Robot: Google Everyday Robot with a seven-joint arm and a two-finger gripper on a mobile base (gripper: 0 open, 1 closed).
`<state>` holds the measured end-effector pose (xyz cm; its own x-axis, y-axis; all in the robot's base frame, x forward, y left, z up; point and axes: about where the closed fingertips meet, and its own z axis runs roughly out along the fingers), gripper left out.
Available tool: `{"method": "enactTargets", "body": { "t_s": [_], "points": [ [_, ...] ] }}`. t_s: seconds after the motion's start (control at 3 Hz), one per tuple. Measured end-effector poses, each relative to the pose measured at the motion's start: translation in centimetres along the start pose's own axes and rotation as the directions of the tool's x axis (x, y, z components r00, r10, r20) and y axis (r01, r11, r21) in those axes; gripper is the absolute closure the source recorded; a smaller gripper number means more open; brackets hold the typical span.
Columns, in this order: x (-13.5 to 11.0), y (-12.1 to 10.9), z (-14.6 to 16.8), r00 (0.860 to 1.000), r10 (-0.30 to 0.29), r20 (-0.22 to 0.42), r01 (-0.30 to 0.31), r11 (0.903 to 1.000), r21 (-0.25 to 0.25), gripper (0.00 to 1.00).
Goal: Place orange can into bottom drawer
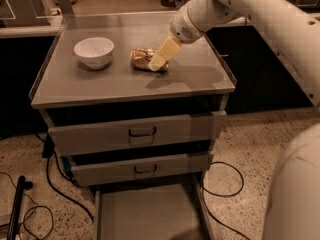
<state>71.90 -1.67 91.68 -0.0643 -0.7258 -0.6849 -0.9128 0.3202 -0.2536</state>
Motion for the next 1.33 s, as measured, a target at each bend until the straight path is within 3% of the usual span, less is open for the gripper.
{"method": "enactTargets", "body": {
  "t_s": [0.67, 1.33],
  "points": [
    [1.4, -0.9, 5.2, 0.997, 0.027, -0.075, -0.031, 0.9985, -0.045, 0.0],
    [2.1, -0.6, 8.2, 0.993, 0.063, -0.098, -0.072, 0.9934, -0.09, 0.0]
  ]
}}
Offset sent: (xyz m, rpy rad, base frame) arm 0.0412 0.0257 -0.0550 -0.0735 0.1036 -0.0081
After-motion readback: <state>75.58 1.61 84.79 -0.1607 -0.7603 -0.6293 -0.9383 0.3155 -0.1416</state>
